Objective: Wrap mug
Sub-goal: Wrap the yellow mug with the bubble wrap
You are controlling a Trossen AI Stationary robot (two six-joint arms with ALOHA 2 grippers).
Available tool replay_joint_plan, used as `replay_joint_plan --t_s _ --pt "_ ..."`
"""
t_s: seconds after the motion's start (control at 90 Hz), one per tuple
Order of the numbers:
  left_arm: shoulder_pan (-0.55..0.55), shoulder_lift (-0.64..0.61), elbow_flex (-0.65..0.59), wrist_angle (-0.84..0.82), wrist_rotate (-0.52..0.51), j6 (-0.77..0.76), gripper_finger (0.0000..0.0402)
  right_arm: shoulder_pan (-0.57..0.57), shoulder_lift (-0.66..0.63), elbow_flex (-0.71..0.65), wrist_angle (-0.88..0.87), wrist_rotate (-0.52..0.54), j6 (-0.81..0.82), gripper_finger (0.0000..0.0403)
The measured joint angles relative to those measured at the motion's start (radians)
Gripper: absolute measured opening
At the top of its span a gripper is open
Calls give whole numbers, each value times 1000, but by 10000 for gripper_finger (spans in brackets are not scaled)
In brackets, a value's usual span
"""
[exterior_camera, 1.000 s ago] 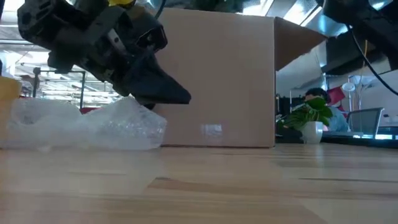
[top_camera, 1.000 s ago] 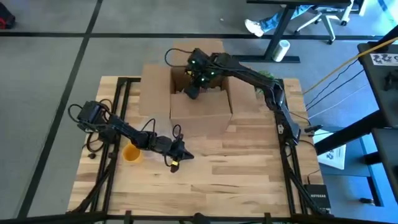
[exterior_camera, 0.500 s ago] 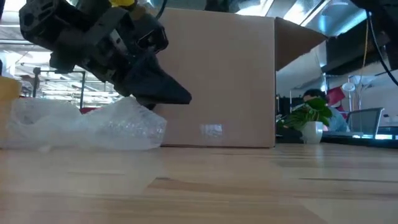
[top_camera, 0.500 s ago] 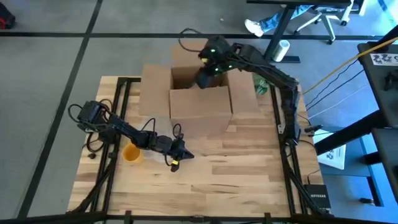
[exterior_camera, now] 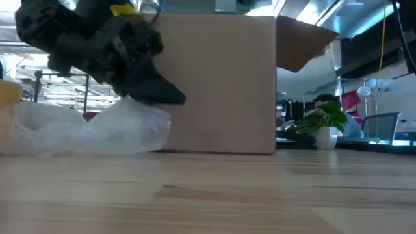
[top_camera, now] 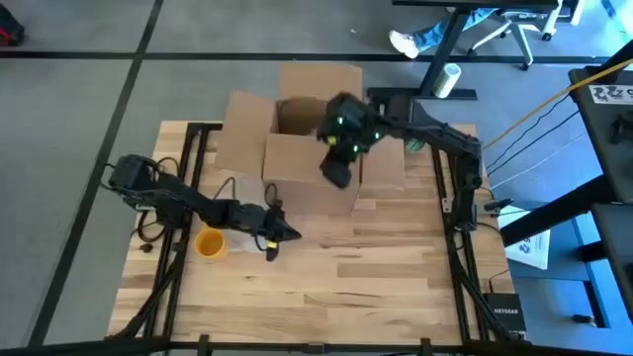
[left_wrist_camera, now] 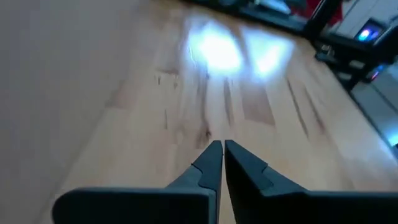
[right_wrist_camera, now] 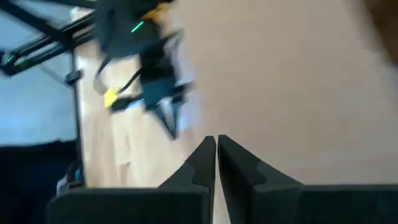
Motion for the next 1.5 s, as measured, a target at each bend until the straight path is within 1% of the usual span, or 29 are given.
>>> replay_joint_plan --t_s 0.1,0.178,0.256,0.356,0.467,0.578,0.678,0.767,0.867,0.933,1.0,1.067,1.122,1.2,1.256,1.333,1.444,1.5 --pt "19 -101 -45 -5 0 4 0 71 0 0 10 3 9 1" --pt "39 -171 -77 -8 -17 2 0 129 5 -13 16 34 25 0" --pt "58 -223 -98 -14 -41 -19 0 185 12 -35 19 71 35 1" --pt "65 -269 -107 -16 -46 -31 0 255 26 -84 61 98 37 0" --pt "39 -307 -110 -16 -45 -30 0 323 33 -171 103 124 37 0" --pt "6 -342 -110 -19 -43 -17 0 367 36 -323 218 138 40 0" --pt "-20 -373 -110 -43 -43 -16 0 373 38 -483 402 130 80 0" --pt "-46 -408 -110 -81 -44 -14 0 369 38 -633 622 121 124 0" --pt "-77 -466 -110 -154 -79 -14 0 361 39 -778 861 180 163 0" --pt "-101 -512 -110 -214 -118 -13 0 359 39 -848 988 240 178 0" --pt "-121 -570 -110 -293 -155 -14 0 350 38 -907 1069 308 189 0" --pt "-138 -625 -110 -362 -190 -18 0 337 38 -962 1167 336 193 0" --pt "-151 -669 -110 -427 -220 -25 0 324 38 -1004 1274 341 214 0" --pt "-161 -713 -110 -485 -245 -27 0 300 38 -1050 1424 295 221 4" --pt "-166 -733 -110 -505 -248 -30 0 288 38 -1069 1470 270 220 13" --pt "-172 -743 -110 -527 -250 -30 0 275 38 -1070 1466 262 210 34" --pt "-172 -742 -110 -556 -250 -33 0 268 38 -1070 1434 262 170 77" --pt "-172 -741 -110 -574 -250 -44 0 269 49 -1069 1426 293 149 101"
